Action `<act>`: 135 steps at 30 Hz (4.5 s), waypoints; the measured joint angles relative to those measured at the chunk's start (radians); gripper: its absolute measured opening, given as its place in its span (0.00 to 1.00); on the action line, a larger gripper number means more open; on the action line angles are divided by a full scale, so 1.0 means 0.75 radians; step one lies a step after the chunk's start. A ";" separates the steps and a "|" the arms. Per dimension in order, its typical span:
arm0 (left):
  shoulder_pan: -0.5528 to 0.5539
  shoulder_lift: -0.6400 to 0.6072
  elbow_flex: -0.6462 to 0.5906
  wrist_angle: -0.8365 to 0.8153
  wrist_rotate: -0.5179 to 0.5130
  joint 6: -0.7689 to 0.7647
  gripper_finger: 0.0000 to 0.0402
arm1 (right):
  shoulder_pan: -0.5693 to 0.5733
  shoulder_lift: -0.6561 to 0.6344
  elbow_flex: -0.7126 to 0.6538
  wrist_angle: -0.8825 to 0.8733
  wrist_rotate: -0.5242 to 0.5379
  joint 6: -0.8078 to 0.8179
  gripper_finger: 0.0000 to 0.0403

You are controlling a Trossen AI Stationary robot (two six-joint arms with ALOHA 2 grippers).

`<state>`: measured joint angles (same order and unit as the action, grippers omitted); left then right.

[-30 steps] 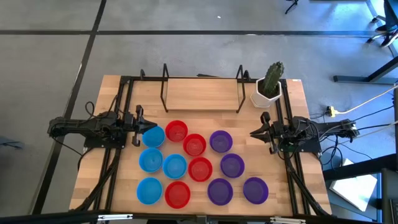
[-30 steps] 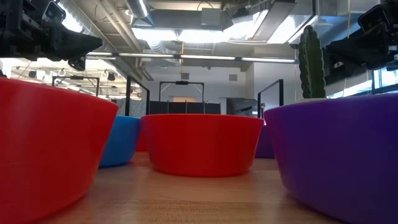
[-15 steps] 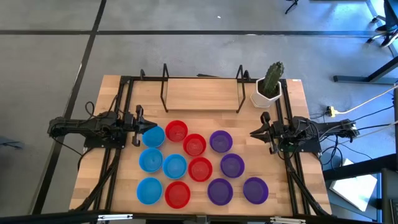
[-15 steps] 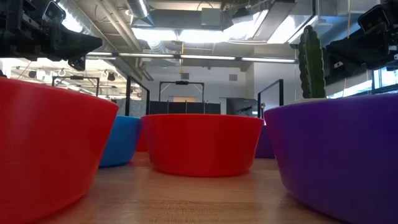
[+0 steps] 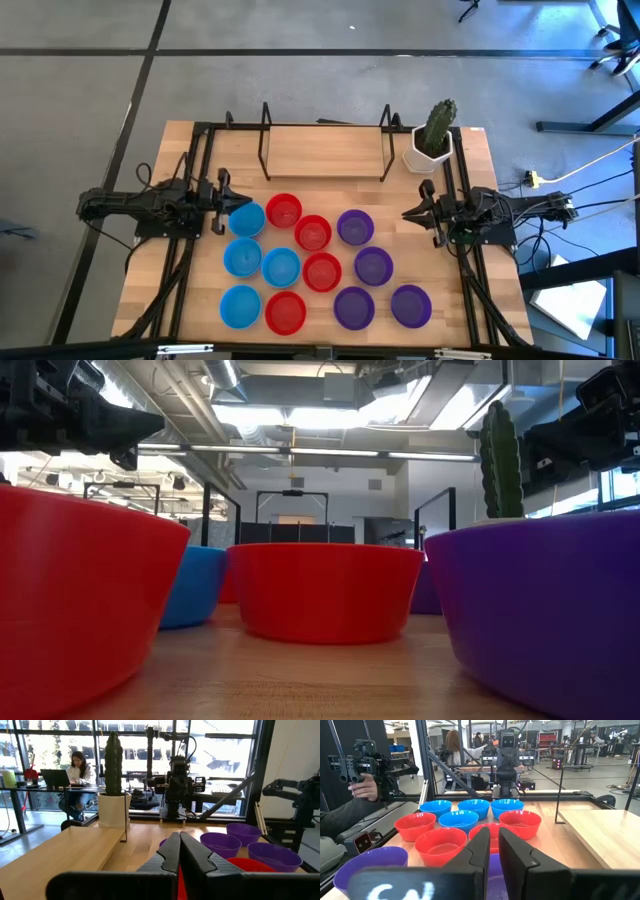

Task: Pick & Place Mini bowls
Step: Put the blue bowl on the shelf

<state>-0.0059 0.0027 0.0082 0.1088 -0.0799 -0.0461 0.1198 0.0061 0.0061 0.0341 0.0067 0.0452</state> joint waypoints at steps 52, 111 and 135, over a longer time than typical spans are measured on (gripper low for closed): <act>-0.040 0.440 0.582 -0.432 -0.276 0.023 0.01 | 0.000 0.000 0.000 -0.004 0.001 -0.071 0.10; 0.212 1.574 0.880 -1.360 -0.105 -0.511 0.60 | 0.000 0.000 0.000 -0.013 0.000 -0.067 0.10; 0.239 1.666 0.880 -1.321 -0.034 -0.458 0.60 | 0.000 0.000 0.000 -0.013 0.000 -0.070 0.10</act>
<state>0.1730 1.2522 0.6685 -0.8822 -0.1058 -0.3893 0.1198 0.0062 0.0063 0.0243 0.0067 -0.0074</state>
